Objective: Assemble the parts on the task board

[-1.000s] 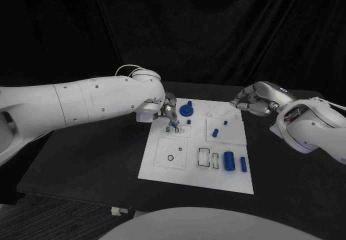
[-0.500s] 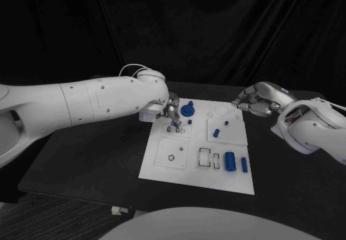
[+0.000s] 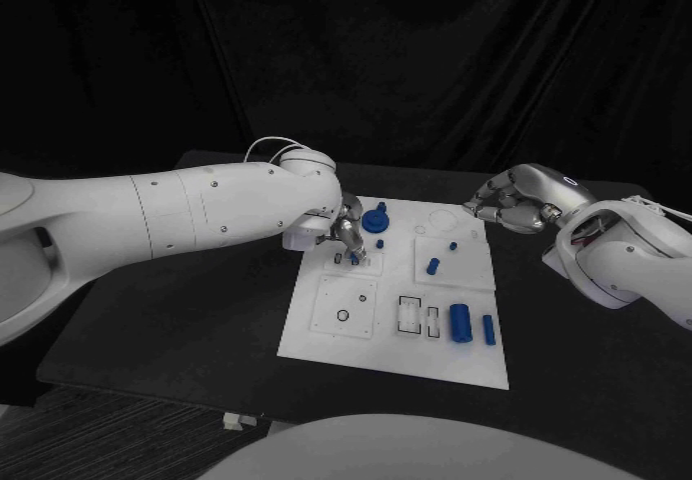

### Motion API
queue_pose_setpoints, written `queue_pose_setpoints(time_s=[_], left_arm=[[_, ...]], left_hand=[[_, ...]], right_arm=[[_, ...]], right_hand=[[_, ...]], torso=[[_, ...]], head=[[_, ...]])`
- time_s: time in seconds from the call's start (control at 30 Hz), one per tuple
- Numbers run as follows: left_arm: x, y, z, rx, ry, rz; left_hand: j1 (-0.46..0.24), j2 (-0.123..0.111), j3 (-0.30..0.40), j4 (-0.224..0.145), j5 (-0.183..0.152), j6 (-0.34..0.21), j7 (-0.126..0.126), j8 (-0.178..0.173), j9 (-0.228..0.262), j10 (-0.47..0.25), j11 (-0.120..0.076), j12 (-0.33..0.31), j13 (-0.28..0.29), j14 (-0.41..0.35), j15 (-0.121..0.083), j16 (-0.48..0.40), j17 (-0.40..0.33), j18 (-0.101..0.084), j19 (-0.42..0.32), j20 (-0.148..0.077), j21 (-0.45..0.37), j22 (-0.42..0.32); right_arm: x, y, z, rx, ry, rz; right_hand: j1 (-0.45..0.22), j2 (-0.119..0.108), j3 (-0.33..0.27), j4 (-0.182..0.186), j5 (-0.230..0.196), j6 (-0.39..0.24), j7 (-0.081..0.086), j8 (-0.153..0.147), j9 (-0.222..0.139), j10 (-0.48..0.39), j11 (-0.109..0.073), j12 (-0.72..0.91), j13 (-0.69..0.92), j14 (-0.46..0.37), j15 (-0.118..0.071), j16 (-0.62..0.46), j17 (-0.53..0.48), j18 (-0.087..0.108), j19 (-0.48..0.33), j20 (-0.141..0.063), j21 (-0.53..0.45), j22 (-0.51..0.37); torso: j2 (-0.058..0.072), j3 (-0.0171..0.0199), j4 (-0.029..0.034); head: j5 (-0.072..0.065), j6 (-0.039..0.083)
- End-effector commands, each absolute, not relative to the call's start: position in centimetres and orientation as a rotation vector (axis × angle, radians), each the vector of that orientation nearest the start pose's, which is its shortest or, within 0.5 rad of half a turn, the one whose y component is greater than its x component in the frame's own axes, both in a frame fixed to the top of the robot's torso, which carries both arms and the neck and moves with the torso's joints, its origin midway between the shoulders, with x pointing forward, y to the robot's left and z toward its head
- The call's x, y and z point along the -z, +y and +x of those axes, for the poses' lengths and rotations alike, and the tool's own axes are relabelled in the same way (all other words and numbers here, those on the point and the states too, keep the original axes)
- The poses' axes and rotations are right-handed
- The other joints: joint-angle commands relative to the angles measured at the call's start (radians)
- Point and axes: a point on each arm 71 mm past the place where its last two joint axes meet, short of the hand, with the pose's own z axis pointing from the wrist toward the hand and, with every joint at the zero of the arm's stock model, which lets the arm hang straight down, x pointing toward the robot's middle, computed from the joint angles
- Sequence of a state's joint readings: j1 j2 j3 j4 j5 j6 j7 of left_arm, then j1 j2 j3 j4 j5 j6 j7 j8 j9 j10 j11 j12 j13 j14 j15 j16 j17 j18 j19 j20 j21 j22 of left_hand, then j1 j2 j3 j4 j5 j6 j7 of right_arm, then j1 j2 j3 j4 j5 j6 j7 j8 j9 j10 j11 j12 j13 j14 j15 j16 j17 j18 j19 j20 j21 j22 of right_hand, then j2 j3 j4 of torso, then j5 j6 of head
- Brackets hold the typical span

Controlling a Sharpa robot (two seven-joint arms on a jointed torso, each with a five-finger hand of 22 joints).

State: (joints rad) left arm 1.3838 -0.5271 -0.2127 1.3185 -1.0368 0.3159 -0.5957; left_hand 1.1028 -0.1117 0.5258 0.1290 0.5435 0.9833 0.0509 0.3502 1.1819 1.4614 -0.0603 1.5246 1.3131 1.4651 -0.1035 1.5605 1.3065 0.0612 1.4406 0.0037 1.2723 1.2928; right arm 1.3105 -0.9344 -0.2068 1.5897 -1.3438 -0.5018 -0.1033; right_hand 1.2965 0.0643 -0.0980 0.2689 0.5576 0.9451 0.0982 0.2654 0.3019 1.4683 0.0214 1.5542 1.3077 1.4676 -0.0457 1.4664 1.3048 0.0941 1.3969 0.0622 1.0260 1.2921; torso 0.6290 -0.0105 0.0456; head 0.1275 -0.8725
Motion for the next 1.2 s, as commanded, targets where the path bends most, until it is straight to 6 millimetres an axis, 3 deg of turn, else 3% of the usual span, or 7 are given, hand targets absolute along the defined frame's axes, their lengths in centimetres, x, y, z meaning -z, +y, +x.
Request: queue_pose_setpoints(time_s=[0.03, 0.83, 1.2], left_arm=[[21.17, 12.27, 50.95, 0.234, 2.439, 0.146], [21.82, 11.77, 50.75, 0.19, 2.465, 0.177], [21.93, 11.93, 50.98, 0.174, 2.473, 0.176]], left_hand=[[0.022, 0.05, 0.16, -0.06, 0.102, 0.046, -0.038, 0.034, 0.047, 0.081, 0.0, -0.005, 0.216, 0.106, -0.004, 0.01, 0.264, 0.003, 0.004, 0.001, 0.008, 0.193], [0.021, 0.055, 0.154, -0.069, 0.107, 0.051, -0.039, 0.028, 0.042, 0.083, -0.001, -0.001, 0.219, 0.106, -0.005, 0.01, 0.264, 0.003, 0.007, 0.001, 0.011, 0.194], [0.021, 0.056, 0.153, -0.071, 0.108, 0.052, -0.039, 0.027, 0.042, 0.083, -0.001, -0.002, 0.219, 0.106, -0.005, 0.01, 0.264, 0.003, 0.006, 0.001, 0.01, 0.193]], right_arm=[[17.88, -23.4, 47.16, -0.613, 1.59, -0.03], [17.94, -23.43, 47.25, -0.61, 1.592, -0.03], [17.95, -23.49, 47.24, -0.608, 1.595, -0.029]], right_hand=[[0.027, -0.008, 0.004, -0.002, 0.016, 0.004, -0.007, 0.014, 0.015, 0.103, -0.007, 0.017, 0.263, 0.071, -0.007, -0.017, 0.137, 0.01, 0.001, -0.006, -0.011, 0.139], [0.029, -0.009, 0.005, -0.002, 0.017, 0.003, -0.007, 0.013, 0.015, 0.103, -0.007, 0.017, 0.263, 0.071, -0.007, -0.018, 0.137, 0.011, 0.001, -0.006, -0.011, 0.139], [0.029, -0.009, 0.005, -0.002, 0.017, 0.003, -0.007, 0.013, 0.015, 0.103, -0.007, 0.017, 0.263, 0.071, -0.007, -0.018, 0.137, 0.011, 0.001, -0.006, -0.011, 0.139]], torso=[[0.0, -0.0003, -0.0001], [0.0, 0.0005, -0.0006], [-0.001, 0.0003, 0.001]], head=[[0.001, 0.0], [0.01, 0.0], [0.007, 0.0]])
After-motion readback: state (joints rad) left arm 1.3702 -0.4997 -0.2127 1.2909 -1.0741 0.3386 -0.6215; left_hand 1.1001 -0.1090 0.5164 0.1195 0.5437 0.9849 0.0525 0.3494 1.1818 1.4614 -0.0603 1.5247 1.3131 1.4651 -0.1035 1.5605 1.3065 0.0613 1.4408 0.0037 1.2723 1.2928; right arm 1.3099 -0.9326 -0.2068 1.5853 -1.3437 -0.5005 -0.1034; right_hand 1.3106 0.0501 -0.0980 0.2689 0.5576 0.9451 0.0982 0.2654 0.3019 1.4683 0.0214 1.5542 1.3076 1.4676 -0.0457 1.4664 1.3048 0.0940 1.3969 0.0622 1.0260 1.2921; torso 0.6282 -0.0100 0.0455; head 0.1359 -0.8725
